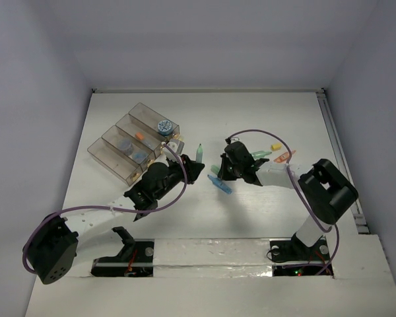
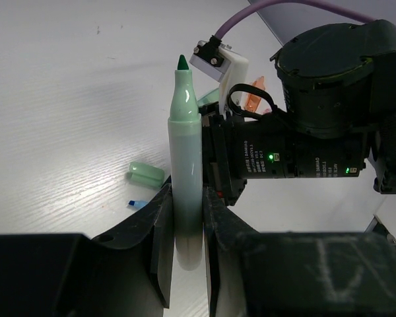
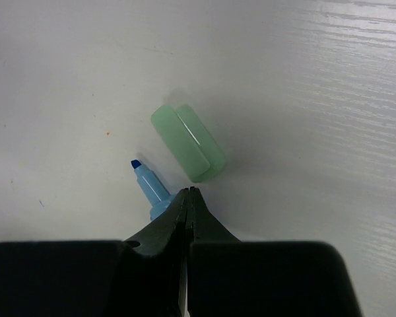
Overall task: Sort the stationery into containers
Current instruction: Move the pen cap to the center of the board.
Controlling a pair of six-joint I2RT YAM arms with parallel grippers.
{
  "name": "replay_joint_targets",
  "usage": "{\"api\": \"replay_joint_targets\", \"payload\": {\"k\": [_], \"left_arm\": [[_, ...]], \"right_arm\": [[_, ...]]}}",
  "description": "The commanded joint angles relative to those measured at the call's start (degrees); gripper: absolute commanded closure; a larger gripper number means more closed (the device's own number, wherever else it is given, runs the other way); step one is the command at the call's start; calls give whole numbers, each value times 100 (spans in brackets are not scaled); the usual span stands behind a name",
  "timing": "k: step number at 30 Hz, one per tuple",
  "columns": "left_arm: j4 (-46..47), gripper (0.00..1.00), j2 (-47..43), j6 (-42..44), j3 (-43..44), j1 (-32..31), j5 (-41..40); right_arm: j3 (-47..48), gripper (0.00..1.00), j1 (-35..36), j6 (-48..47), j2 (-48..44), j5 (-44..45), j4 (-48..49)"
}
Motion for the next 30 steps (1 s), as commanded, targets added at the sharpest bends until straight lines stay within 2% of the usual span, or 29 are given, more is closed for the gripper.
{"api": "replay_joint_targets", "payload": {"k": [1,15,18,19,22,27,30], "left_arm": [[242,100,-145,23,-6,-32,51],[215,100,-154,50,-6,-32,-2],[189,100,-171,58,-6,-32,-37],[189,100,-163,67,-6,-32,-46],[189,100,-189,67,-6,-32,-46],[172,100,-198,67,-6,-32,-63],[137,100,-259,93,-6,-32,-142]], "right_arm": [[266,100,-105,-5,150,-37,337],[1372,98,-466,-374,985,42,294],[1444,89,-466,-392,1029,129,162],[1409,81,-466,-392,1003,269,83],[1304,63,-466,-401,775,489,4],[1312,44,-466,-497,406,649,-313],[1425,34,-466,-550,352,350,-287]]}}
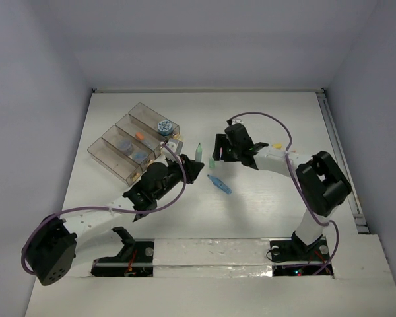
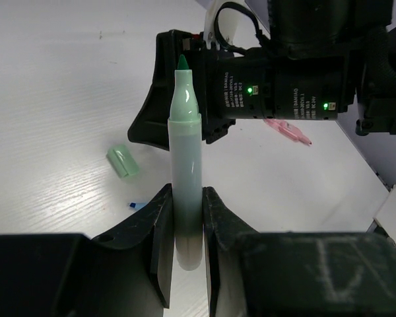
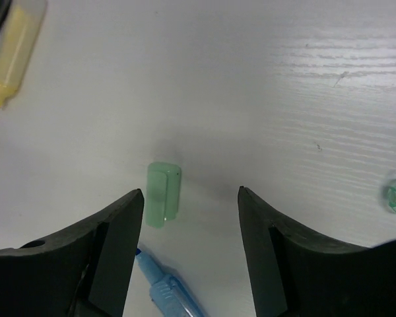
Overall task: Sort the stationery into containers
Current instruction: Move the pen cap to the center of the board, then pick up the pen cap from the center of the board.
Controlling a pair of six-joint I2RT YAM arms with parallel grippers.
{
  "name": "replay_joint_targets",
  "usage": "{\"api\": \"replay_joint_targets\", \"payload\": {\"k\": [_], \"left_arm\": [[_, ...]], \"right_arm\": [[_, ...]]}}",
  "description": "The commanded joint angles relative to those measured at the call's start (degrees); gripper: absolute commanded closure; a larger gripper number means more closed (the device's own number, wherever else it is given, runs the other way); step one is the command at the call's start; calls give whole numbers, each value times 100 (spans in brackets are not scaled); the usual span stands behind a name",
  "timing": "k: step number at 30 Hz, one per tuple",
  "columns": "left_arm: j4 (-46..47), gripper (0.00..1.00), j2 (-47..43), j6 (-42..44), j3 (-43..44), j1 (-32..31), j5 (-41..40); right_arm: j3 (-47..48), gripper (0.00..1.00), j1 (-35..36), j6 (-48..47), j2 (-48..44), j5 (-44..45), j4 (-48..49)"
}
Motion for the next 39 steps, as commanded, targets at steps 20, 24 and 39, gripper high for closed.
{"api": "replay_joint_targets", "payload": {"k": [20,24,39], "left_arm": [[-22,100,-490,195,-41,-32,-435],[-22,100,-508,186,-50,-32,-418],[48,100,-367,160,-41,-32,-347]], "right_arm": [[1523,46,757,-105,1254,964,-1422],[1523,59,758,-52,1351,1079,-1466],[1023,96,706,19,282,1395,-966]]}}
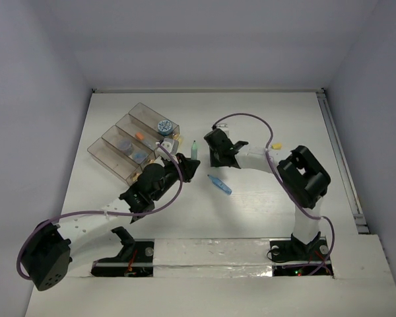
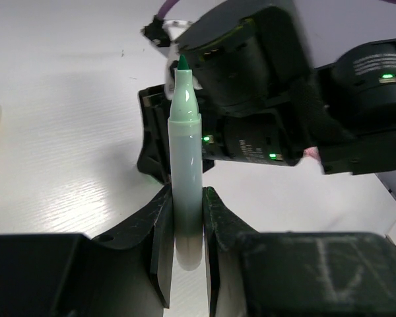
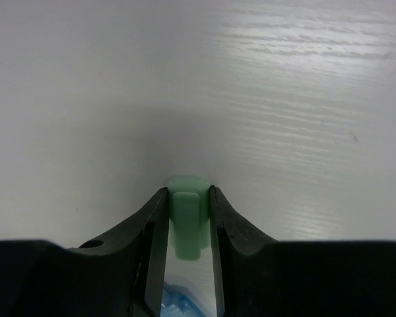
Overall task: Sort the stationery into containers
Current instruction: Pick up the pen cap from the center of the board, then close the pen in the storage box.
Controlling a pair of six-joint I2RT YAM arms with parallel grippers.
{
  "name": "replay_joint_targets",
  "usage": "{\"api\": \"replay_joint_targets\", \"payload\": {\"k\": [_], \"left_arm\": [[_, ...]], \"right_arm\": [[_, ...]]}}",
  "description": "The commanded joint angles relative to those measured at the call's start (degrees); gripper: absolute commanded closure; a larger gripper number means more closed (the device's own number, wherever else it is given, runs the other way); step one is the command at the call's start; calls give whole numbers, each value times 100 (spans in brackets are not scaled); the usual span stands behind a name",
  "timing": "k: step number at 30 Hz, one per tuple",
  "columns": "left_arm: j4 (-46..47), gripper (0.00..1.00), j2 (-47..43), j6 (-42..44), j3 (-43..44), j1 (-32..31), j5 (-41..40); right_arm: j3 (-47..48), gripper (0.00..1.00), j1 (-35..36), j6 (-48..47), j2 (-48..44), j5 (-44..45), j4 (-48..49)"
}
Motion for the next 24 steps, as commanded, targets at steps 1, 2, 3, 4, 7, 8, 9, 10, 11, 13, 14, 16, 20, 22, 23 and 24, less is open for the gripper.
{"api": "replay_joint_targets", "payload": {"k": [1,2,3,4,7,8,9,10,11,13,14,16,20,22,23,24], "left_arm": [[284,100,46,35,-41,-32,62],[293,100,72,35,-41,-32,70],[311,100,125,26,-41,-32,88],[328,100,143,18,-32,-32,105],[372,100,248,0,-23,-32,167],[399,100,301,0,-23,-32,167],[407,100,327,-9,-14,-32,176],[425,100,354,-9,-14,-32,211],[425,100,415,-9,-6,-32,202],[434,100,468,0,21,-32,202],[434,100,529,9,21,-32,202],[408,100,582,44,56,-32,167],[390,100,618,61,65,-32,123],[390,100,609,70,56,-32,106],[390,100,583,88,56,-32,97],[390,100,574,88,56,-32,79]], "right_arm": [[-252,96,-7,84,-929,219,422],[-305,97,-68,76,-1122,220,546],[-419,97,-69,58,-1316,211,669],[-454,97,-69,67,-1509,220,870],[-577,97,-69,137,-2160,97,1222],[-613,98,-69,189,-2405,62,1450],[-648,99,-69,234,-2512,62,1591],[-735,98,-69,286,-2600,62,1906],[-797,99,-69,348,-2697,9,2074],[-911,99,-8,480,-2882,-52,2539],[-973,99,-7,576,-2917,-122,2664],[-974,99,63,655,-2891,-202,2910],[-754,99,203,726,-2645,-448,2955],[-692,99,273,735,-2566,-457,2955],[-692,99,326,752,-2505,-457,2972],[-718,99,327,779,-2469,-457,2999]]}}
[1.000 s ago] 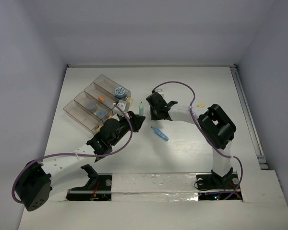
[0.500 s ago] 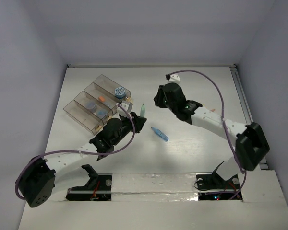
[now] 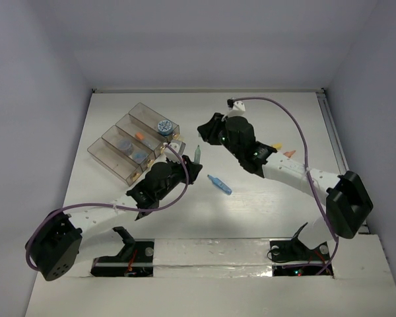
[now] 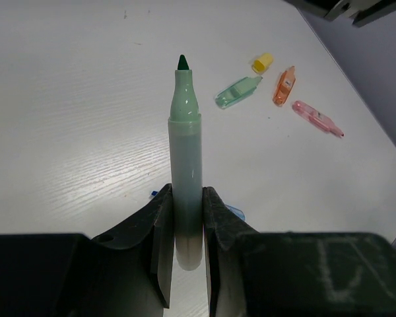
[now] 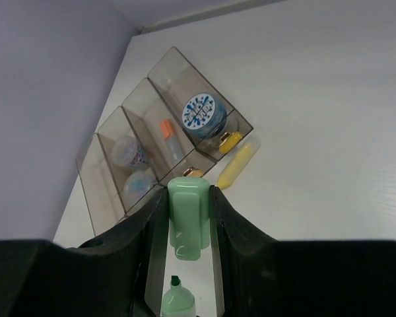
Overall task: Sort the stationery into containers
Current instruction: Close the pen in the storage box.
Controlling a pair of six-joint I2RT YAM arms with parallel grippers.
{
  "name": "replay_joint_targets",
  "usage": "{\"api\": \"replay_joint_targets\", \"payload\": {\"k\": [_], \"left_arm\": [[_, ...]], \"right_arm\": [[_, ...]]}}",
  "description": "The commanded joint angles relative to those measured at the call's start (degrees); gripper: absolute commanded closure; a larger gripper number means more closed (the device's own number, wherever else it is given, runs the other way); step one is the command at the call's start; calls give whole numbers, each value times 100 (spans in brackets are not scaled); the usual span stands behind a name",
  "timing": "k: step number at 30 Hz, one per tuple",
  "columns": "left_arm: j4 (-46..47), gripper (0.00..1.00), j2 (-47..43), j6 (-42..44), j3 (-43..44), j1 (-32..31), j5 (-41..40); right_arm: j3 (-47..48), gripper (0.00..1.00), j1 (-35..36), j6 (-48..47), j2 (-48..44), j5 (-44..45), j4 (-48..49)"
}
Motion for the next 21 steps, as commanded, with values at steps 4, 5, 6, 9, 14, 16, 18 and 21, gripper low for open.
{"api": "replay_joint_targets", "payload": {"k": [4,5,6,9,14,16,18,21], "left_arm": [[283,100,-82,96,56,-32,-76],[283,100,-56,97,56,-32,-85],[274,100,-47,88,65,-32,-94],[257,100,-73,97,65,-32,-137],[230,100,-109,123,56,-32,-199],[204,100,-117,132,56,-32,-243],[178,100,-135,141,65,-32,-278],[160,100,-170,149,65,-32,-322]], "right_arm": [[92,99,194,211,132,-151,494],[83,99,246,220,150,-160,512],[66,99,246,237,167,-169,521],[39,99,246,255,202,-178,521],[-57,99,299,290,194,-134,486],[-75,99,299,290,194,-125,459],[-101,99,352,299,194,-125,459],[-136,99,413,299,168,-64,459]]}}
